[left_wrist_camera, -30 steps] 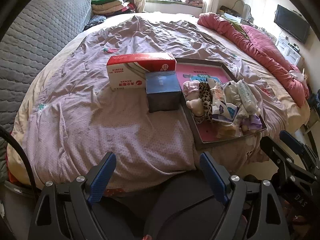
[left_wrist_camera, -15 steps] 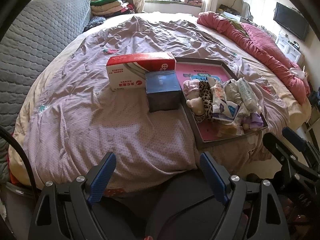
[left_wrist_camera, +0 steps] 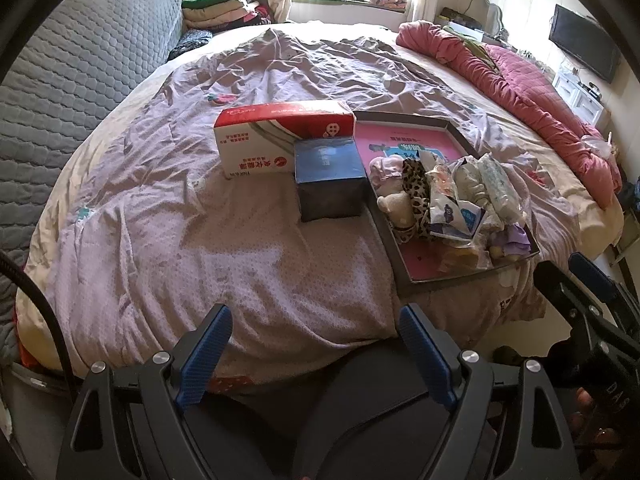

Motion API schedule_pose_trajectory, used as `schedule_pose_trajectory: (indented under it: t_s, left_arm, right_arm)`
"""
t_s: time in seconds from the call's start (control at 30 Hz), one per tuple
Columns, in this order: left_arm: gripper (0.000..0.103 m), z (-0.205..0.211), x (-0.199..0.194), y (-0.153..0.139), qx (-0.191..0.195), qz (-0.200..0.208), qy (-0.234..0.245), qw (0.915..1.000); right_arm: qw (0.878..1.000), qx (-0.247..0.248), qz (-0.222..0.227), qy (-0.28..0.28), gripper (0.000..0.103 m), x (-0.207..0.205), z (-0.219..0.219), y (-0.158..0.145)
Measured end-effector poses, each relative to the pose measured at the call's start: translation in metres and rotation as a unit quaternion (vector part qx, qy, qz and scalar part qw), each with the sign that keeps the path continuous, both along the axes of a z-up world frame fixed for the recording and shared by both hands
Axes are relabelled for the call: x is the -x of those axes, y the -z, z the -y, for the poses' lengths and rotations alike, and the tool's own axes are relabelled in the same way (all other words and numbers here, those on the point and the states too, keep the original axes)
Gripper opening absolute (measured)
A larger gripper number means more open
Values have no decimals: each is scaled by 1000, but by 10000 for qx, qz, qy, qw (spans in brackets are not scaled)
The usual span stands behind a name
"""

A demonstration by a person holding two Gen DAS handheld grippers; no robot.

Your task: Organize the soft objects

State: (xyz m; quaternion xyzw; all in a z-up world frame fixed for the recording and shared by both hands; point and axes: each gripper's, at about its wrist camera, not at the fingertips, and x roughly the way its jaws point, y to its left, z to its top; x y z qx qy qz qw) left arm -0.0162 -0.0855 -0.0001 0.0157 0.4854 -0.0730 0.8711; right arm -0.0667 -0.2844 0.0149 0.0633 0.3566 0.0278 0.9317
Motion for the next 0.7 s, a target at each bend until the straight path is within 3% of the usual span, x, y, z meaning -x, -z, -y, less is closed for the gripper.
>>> schedule_pose_trajectory:
  t_s: [0.7]
  left_arm:
    - [85, -6, 0, 2, 68, 116, -77, 9999]
  right_arm:
    - [9999, 71, 91, -39, 83, 1, 0, 1]
